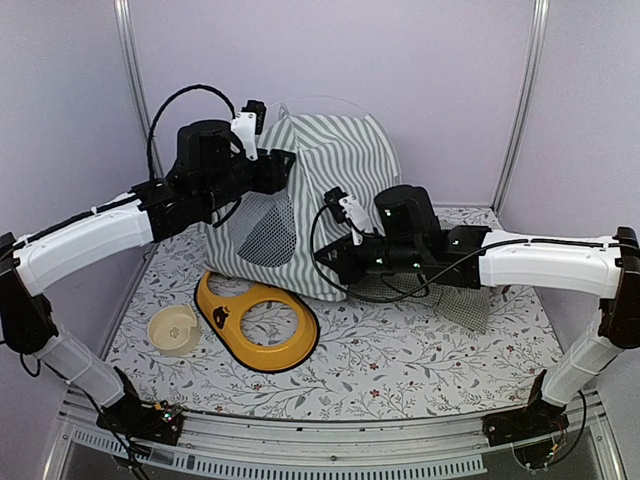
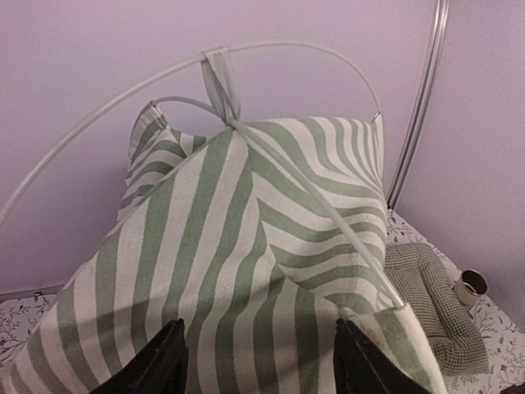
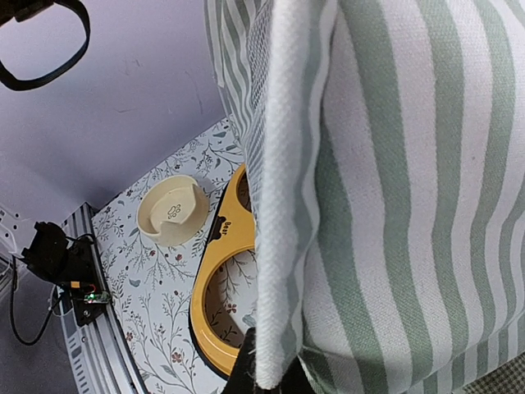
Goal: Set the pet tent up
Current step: Pass from the right arm to the left
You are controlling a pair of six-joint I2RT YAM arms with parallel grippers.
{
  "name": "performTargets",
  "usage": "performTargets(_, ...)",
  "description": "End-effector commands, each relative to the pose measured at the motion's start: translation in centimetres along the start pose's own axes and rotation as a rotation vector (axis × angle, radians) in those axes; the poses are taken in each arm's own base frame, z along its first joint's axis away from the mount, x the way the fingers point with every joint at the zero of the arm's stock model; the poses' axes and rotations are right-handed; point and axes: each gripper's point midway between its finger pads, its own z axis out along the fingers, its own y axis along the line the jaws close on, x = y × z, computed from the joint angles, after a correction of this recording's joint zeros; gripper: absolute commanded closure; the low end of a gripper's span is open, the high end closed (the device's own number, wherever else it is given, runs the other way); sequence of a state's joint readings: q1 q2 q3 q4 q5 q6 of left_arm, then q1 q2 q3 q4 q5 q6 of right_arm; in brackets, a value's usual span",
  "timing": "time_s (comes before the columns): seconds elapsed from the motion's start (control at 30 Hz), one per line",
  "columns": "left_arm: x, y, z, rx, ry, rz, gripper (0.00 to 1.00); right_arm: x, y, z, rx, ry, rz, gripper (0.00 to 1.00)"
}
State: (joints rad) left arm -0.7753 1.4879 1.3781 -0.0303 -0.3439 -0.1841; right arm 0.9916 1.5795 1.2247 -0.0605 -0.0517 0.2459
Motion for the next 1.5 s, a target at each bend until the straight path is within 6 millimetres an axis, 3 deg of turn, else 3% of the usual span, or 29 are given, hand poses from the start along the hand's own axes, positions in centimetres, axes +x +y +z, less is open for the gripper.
performTargets(0.0, -0.9, 0.1, -1.4, 0.044, -0.024, 0.011, 0.38, -1.6, -0.6, 0.3, 0.019, -0.025, 0.001, 1.0)
performTargets(0.2, 0.2, -1.4, -4.5, 0.202, -0.006, 0.131, 0.28, -1.9, -0.8, 0.1, 0.01, -0.016, -0.007, 1.0)
performTargets(0.3, 2.0, -2.0, -4.9, 0.282, 0.051, 0.188, 0.26, -2.4, -0.5, -0.2, -0.006, -0.021, -0.017, 1.0)
performTargets(0.4, 3.6, -3.0, -4.8, 0.356, 0.104, 0.208, 0.24, -2.6, -0.3, -0.1, -0.015, -0.019, -0.023, 1.0)
performTargets(0.8, 9.4, -3.6, -3.8, 0.383, 0.286, 0.065, 0.2, -2.6, -0.3, 0.1, -0.016, -0.006, -0.02, 1.0)
performTargets(1.0, 10.6, -4.2, -3.1, 0.405, 0.312, 0.061, 0.19, -3.2, 0.0, 0.1, -0.022, -0.018, -0.028, 1.0)
performTargets(1.13, 10.8, -4.9, -2.4, 0.438, 0.308, 0.05, 0.29, -3.6, 0.1, 0.2, -0.028, -0.024, -0.035, 1.0)
performTargets(1.3, 10.7, -5.4, -1.8, 0.445, 0.299, 0.026, 0.68, -3.8, 0.2, 0.5, -0.03, -0.023, -0.039, 1.0)
performTargets(1.47, 10.2, -5.0, -1.5, 0.415, 0.276, -0.001, 0.99, -3.5, -0.1, 0.6, -0.019, -0.013, -0.036, 1.0)
